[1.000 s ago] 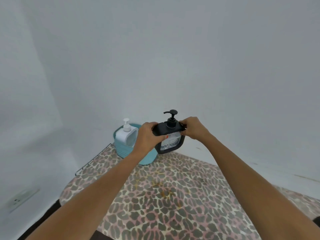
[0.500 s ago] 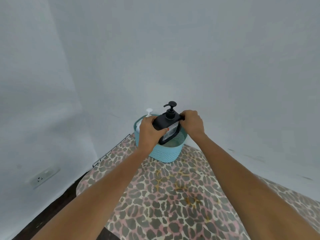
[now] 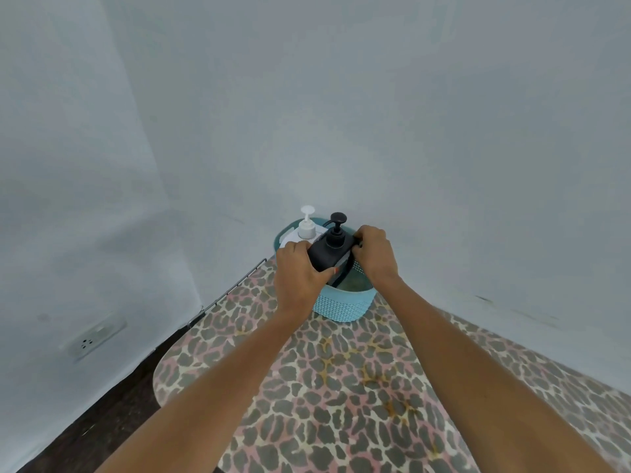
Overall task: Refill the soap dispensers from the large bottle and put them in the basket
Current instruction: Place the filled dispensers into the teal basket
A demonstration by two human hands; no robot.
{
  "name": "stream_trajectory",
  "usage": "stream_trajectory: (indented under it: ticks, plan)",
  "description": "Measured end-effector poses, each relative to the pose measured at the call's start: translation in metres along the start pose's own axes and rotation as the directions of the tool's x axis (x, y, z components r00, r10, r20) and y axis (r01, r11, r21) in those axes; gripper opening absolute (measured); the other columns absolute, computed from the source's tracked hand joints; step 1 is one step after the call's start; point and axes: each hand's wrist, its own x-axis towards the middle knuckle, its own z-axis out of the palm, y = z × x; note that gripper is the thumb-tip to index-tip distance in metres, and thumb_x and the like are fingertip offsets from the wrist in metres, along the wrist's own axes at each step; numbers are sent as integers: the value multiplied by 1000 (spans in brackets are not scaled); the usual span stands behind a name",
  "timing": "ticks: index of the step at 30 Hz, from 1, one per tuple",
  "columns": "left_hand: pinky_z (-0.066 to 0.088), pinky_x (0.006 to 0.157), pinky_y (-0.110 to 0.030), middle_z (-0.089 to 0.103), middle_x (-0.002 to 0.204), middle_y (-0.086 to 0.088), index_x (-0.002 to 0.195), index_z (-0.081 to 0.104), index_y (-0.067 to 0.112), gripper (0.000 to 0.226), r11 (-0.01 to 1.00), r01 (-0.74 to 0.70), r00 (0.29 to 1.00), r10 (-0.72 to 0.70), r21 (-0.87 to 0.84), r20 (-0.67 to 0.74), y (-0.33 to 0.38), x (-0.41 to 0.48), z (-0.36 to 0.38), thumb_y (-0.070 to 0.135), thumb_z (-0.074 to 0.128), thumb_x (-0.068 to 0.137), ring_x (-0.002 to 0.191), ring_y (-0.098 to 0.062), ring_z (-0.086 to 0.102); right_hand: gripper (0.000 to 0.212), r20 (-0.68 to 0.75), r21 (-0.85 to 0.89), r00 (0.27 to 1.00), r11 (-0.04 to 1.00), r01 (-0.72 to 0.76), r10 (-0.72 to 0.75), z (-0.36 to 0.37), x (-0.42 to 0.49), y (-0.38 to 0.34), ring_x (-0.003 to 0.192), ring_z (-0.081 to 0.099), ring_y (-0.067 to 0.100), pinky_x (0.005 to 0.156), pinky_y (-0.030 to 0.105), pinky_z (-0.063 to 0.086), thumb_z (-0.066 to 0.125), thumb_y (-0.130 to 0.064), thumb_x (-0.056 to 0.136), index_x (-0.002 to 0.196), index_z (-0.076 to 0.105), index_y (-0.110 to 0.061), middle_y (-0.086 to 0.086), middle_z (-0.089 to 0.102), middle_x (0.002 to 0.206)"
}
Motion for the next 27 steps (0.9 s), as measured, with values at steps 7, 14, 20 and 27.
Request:
stream_trajectory:
  ticks: [7, 14, 20, 27]
  plan:
    - [26, 107, -44, 51, 115, -8, 112, 54, 9, 54, 989, 114, 994, -113, 92, -13, -2, -5, 6, 34, 76, 69, 107, -24, 50, 20, 37, -2, 999, 1000, 11, -11, 11, 1, 4, 95, 56, 31, 72, 29, 38, 47, 2, 86, 104, 55, 1, 19, 56, 111]
    - [29, 99, -38, 46, 116, -10, 110, 48, 7, 56, 976, 184, 982, -187, 114, 20, 7, -3, 10, 31, 77, 69, 109, -25, 46, 23, 24, -7, 1000, 1000, -8, 8, 16, 1, 8, 99, 55, 31, 73, 29, 37, 45, 0, 88, 109, 53, 0, 18, 55, 115]
    - [39, 90, -37, 43, 119, -12, 113, 44, 4, 52, 967, 188, 982, -191, 170, 1, 13, -7, 13, 26, 73, 75, 108, -27, 45, 27, 51, 25, 999, 999, -20, 18, 15, 0, 7, 97, 58, 33, 76, 32, 43, 45, 5, 83, 106, 58, 1, 20, 59, 112]
    - [35, 94, -41, 45, 115, -12, 103, 54, 6, 28, 959, 167, 980, -186, 227, 67, 13, -9, 13, 25, 62, 85, 109, -28, 43, 56, 226, 31, 968, 994, 106, -110, -6, -18, 15, 133, 34, 26, 107, 30, 27, 40, 5, 88, 142, 28, -3, 14, 36, 145]
